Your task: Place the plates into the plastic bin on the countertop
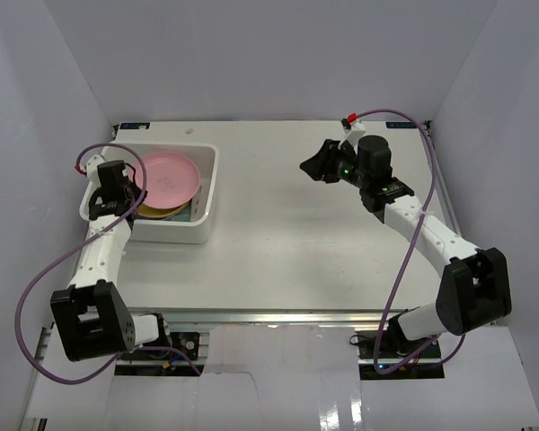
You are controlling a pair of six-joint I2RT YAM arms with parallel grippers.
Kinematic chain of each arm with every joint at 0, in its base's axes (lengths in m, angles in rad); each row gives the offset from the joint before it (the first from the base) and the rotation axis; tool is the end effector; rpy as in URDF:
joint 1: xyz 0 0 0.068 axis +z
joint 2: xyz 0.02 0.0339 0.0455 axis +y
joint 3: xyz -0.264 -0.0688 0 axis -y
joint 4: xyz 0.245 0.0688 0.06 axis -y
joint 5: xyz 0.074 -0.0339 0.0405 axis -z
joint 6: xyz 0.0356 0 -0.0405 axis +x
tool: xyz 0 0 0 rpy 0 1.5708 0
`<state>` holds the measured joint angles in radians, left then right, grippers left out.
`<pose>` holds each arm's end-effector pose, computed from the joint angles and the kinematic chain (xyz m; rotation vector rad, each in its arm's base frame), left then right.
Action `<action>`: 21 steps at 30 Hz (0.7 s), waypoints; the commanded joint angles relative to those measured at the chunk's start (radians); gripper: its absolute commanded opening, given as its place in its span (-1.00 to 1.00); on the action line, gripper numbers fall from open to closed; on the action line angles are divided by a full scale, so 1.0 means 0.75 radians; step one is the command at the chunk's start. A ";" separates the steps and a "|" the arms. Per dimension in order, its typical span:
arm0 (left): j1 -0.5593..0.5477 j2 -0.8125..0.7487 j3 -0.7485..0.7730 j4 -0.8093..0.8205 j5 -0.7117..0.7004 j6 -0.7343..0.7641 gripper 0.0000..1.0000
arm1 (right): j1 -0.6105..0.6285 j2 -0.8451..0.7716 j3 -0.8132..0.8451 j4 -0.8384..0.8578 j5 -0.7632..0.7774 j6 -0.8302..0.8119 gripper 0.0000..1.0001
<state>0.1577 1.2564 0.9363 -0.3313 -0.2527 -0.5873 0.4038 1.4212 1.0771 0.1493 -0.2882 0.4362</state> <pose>0.2712 0.0521 0.2787 -0.9271 1.9935 0.0408 0.3065 0.1420 0.3275 -0.1882 1.8295 0.8541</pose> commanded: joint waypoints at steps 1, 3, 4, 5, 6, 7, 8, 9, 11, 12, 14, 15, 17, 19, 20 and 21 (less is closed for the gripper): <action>0.031 0.051 0.075 0.063 0.112 -0.023 -0.10 | 0.018 0.003 0.024 0.069 0.028 -0.031 -0.08; 0.031 0.057 0.093 0.074 0.118 -0.027 0.54 | 0.018 -0.003 0.018 0.063 0.032 -0.042 -0.08; 0.031 0.045 0.087 0.084 0.116 -0.031 0.76 | 0.018 -0.007 0.018 0.059 0.043 -0.046 -0.07; 0.031 0.031 0.079 0.096 0.122 -0.035 0.96 | 0.018 -0.013 0.020 0.048 0.043 -0.048 -0.05; 0.031 -0.010 0.069 0.128 0.142 -0.037 0.96 | 0.018 -0.019 0.022 0.032 0.045 -0.054 -0.04; 0.031 -0.031 0.069 0.141 0.151 -0.043 0.96 | 0.018 -0.036 0.026 0.028 0.055 -0.060 -0.03; 0.031 -0.053 0.075 0.151 0.161 -0.059 0.96 | 0.020 -0.046 0.030 0.024 0.057 -0.062 0.00; 0.027 -0.116 0.089 0.184 0.189 -0.062 0.96 | 0.018 -0.054 0.034 0.020 0.059 -0.066 0.05; -0.008 -0.198 0.079 0.241 0.222 -0.056 0.96 | 0.018 -0.081 0.051 0.008 0.063 -0.078 0.17; -0.024 -0.275 0.063 0.314 0.285 -0.027 0.96 | 0.018 -0.105 0.057 -0.009 0.079 -0.085 0.25; -0.081 -0.331 0.056 0.378 0.365 -0.007 0.96 | 0.018 -0.138 0.059 -0.017 0.116 -0.101 0.63; -0.102 -0.350 0.063 0.421 0.432 0.012 0.96 | 0.018 -0.181 0.055 -0.019 0.163 -0.105 0.76; -0.179 -0.368 0.079 0.446 0.617 0.030 0.96 | 0.018 -0.234 0.041 -0.005 0.212 -0.129 0.80; -0.295 -0.366 0.083 0.499 0.776 0.073 0.96 | 0.018 -0.334 0.006 0.009 0.314 -0.140 0.80; -0.329 -0.366 0.081 0.499 0.801 0.085 0.96 | 0.018 -0.375 -0.012 0.040 0.355 -0.158 0.80; -0.359 -0.368 0.077 0.513 0.826 0.092 0.96 | 0.018 -0.458 -0.049 0.056 0.467 -0.166 0.80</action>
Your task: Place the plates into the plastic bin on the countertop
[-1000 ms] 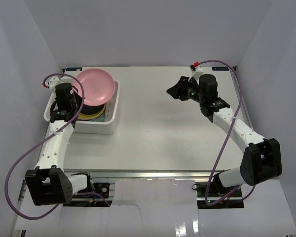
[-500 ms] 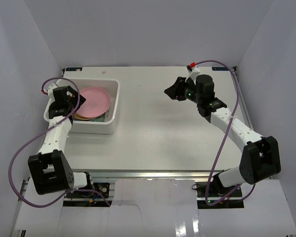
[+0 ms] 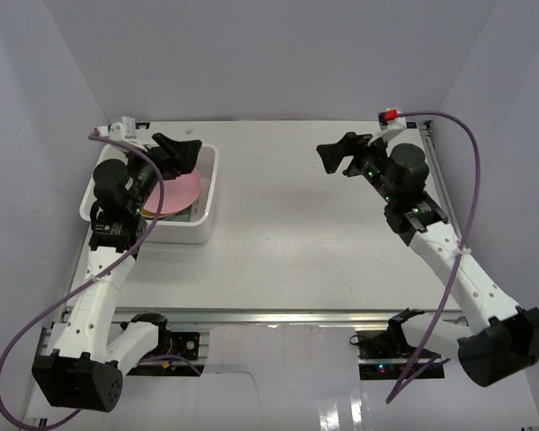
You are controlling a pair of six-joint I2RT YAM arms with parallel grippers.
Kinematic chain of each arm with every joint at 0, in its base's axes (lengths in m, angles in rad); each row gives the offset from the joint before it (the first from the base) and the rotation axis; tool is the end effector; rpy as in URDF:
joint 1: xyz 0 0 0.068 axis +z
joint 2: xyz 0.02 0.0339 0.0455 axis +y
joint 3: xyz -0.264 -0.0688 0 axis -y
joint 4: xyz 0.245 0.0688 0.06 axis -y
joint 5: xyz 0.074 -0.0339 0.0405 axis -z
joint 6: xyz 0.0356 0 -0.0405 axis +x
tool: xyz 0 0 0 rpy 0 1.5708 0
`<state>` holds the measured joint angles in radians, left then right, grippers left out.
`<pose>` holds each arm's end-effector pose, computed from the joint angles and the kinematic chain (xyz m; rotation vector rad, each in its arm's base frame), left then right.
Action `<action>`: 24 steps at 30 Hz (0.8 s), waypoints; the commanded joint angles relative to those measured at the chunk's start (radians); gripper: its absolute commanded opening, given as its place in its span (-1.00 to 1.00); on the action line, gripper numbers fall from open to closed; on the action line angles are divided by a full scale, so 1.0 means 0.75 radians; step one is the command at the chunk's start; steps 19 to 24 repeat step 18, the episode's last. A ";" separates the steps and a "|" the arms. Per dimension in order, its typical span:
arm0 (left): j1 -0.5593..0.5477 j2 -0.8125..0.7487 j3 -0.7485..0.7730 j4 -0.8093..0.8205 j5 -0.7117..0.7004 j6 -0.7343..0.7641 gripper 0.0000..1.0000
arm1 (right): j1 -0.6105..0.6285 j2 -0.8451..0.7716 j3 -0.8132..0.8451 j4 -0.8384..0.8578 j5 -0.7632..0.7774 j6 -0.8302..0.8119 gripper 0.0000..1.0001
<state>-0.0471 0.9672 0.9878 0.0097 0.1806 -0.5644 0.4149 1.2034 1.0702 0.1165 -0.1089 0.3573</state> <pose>0.2223 -0.0169 0.3992 -0.2595 1.5528 -0.6217 0.2596 0.1186 0.3850 -0.1341 1.6246 0.6850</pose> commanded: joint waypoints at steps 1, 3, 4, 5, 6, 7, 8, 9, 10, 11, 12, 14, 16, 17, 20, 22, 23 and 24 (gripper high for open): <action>-0.119 0.017 -0.002 0.065 0.278 0.081 0.96 | 0.003 -0.209 -0.058 0.110 0.280 -0.067 0.80; -0.138 0.017 -0.006 0.069 0.366 0.090 0.96 | 0.005 -0.323 -0.095 0.137 0.374 -0.112 0.80; -0.140 0.017 -0.016 0.069 0.399 0.088 0.96 | 0.003 -0.354 -0.122 0.139 0.459 -0.124 0.80; -0.142 0.017 -0.020 0.071 0.468 0.084 0.96 | 0.003 -0.411 -0.134 0.143 0.501 -0.139 0.80; -0.142 0.017 -0.022 0.071 0.489 0.074 0.96 | 0.003 -0.438 -0.146 0.149 0.550 -0.151 0.80; -0.144 0.019 -0.020 0.075 0.506 0.061 0.96 | 0.003 -0.459 -0.183 0.166 0.566 -0.159 0.80; -0.144 0.023 -0.022 0.087 0.536 0.061 0.96 | 0.003 -0.496 -0.208 0.212 0.583 -0.161 0.80; -0.148 0.025 -0.022 0.091 0.544 0.059 0.96 | 0.003 -0.508 -0.230 0.239 0.599 -0.157 0.80; -0.148 0.028 -0.024 0.095 0.551 0.049 0.96 | 0.003 -0.516 -0.281 0.264 0.601 -0.143 0.80; -0.148 0.021 -0.037 0.122 0.571 0.031 0.96 | 0.003 -0.520 -0.302 0.304 0.601 -0.127 0.80; -0.148 0.019 -0.049 0.138 0.581 0.024 0.96 | 0.003 -0.520 -0.322 0.325 0.587 -0.092 0.80; -0.148 0.013 -0.065 0.163 0.588 0.020 0.96 | 0.003 -0.506 -0.327 0.333 0.573 -0.086 0.80; -0.148 0.013 -0.069 0.147 0.581 0.024 0.96 | 0.003 -0.459 -0.308 0.325 0.552 -0.076 0.80; -0.148 0.013 -0.069 0.143 0.581 0.024 0.96 | 0.003 -0.459 -0.302 0.323 0.552 -0.073 0.80; -0.148 0.015 -0.059 0.142 0.579 0.016 0.96 | 0.003 -0.441 -0.296 0.323 0.528 -0.069 0.80; -0.148 0.015 -0.059 0.142 0.579 0.016 0.96 | 0.003 -0.441 -0.296 0.323 0.528 -0.069 0.80; -0.148 0.015 -0.059 0.142 0.579 0.016 0.96 | 0.003 -0.441 -0.296 0.323 0.528 -0.069 0.80; -0.148 0.015 -0.059 0.142 0.579 0.016 0.96 | 0.003 -0.441 -0.296 0.323 0.528 -0.069 0.80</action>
